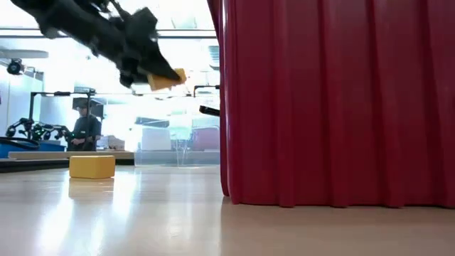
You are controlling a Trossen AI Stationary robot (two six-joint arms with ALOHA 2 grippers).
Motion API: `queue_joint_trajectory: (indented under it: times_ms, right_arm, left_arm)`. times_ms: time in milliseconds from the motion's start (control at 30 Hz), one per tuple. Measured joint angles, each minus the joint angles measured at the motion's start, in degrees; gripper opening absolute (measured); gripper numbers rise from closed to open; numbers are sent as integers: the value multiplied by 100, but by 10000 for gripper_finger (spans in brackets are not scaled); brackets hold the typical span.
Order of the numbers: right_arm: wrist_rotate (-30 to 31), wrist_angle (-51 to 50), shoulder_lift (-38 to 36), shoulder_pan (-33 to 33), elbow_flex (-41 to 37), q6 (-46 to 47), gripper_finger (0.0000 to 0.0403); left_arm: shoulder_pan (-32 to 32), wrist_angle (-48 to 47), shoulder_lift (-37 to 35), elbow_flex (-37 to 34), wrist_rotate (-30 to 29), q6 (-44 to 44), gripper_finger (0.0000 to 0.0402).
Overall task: Sort blocks
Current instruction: Put the top yellow block into the bottom right of the red bin
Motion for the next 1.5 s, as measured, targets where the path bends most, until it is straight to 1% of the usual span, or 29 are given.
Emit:
queue_joint_trajectory:
  times_ms: [100, 167, 233, 300, 400, 533, 667, 800, 933, 1167, 1333, 1500]
  right_arm:
    - [-259, 33, 8, 0, 0, 104, 197]
    - [-421, 127, 73, 0, 2, 211, 196]
    - [-557, 205, 178, 0, 2, 256, 195]
    - [-652, 381, 343, 0, 2, 249, 195]
    - [-693, 778, 651, 0, 2, 135, 195]
    - [-711, 1420, 1149, 0, 2, -122, 196]
    - [-835, 1895, 1619, -41, 102, -257, 196]
    - [-951, 1891, 2115, -157, 404, -264, 197]
    - [-1321, 1890, 2648, -341, 771, -231, 203]
    - [-1855, 1890, 3449, -734, 1252, -177, 217]
    - [-2647, 2418, 3815, -1043, 1327, 117, 226]
    - [-3097, 2835, 4027, -1211, 1333, 340, 229]
  left_arm:
    - [-118, 300, -364, -3, -126, 94, 110]
    - [-191, 816, -487, -4, -87, 341, 110]
    - [-250, 1442, -528, -4, 79, 647, 110]
    - [-275, 2083, -521, -4, 411, 931, 110]
    - [-275, 2939, -423, -4, 856, 1175, 110]
    - [-275, 3850, -199, -4, 1244, 1356, 110]
    - [-273, 4271, 87, -4, 1334, 1371, 110]
    - [-273, 4826, 445, 2, 1485, 1344, 110]
    - [-271, 4921, 839, 269, 1603, 1311, 110]
    - [-271, 4867, 1541, 1118, 2018, 1527, 110]
    - [-255, 4348, 2001, 1733, 2027, 1632, 110]
    - [-251, 4248, 2410, 2146, 2022, 1631, 110]
